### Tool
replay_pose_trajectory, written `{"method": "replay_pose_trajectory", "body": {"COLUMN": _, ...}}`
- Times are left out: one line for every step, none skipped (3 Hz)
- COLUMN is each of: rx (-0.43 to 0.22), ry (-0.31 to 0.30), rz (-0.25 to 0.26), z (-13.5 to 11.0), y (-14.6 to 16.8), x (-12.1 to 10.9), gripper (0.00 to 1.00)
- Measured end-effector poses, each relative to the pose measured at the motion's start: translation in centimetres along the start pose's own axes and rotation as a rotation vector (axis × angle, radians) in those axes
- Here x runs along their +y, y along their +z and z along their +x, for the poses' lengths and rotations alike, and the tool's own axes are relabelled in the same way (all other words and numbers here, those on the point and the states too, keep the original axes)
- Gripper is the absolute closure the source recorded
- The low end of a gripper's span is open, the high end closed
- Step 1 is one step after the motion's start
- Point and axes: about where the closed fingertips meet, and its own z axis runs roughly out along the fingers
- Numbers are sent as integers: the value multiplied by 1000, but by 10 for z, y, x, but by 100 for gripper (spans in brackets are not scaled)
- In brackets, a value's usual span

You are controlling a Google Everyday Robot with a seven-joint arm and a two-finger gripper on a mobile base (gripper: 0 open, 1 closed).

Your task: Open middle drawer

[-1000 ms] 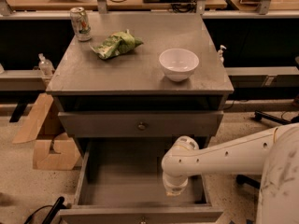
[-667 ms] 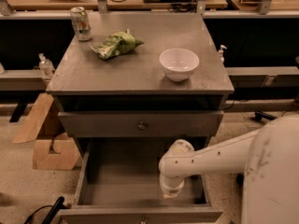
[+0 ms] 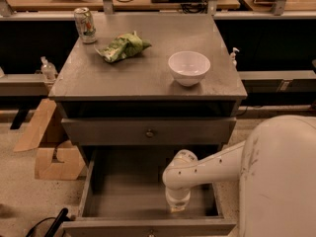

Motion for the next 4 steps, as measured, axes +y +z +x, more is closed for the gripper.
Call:
{"method": "replay_pose_trajectory", "body": {"rx": -3, "ry": 5, "rz": -80, "z": 1, "y": -8, "x": 46, "gripper": 100}}
{"method": "replay_pose_trajectory", "body": {"rx": -4, "ry": 5, "rz": -80, "z": 1, "y": -8, "x": 46, "gripper": 100}}
{"method": "replay_pose_trajectory", "body": {"rx": -4, "ry": 5, "rz": -80, "z": 1, "y": -8, "x": 46, "gripper": 100}}
{"method": "replay_pose_trajectory", "body": {"rx": -4, "ry": 5, "rz": -80, "z": 1, "y": -8, "x": 46, "gripper": 100}}
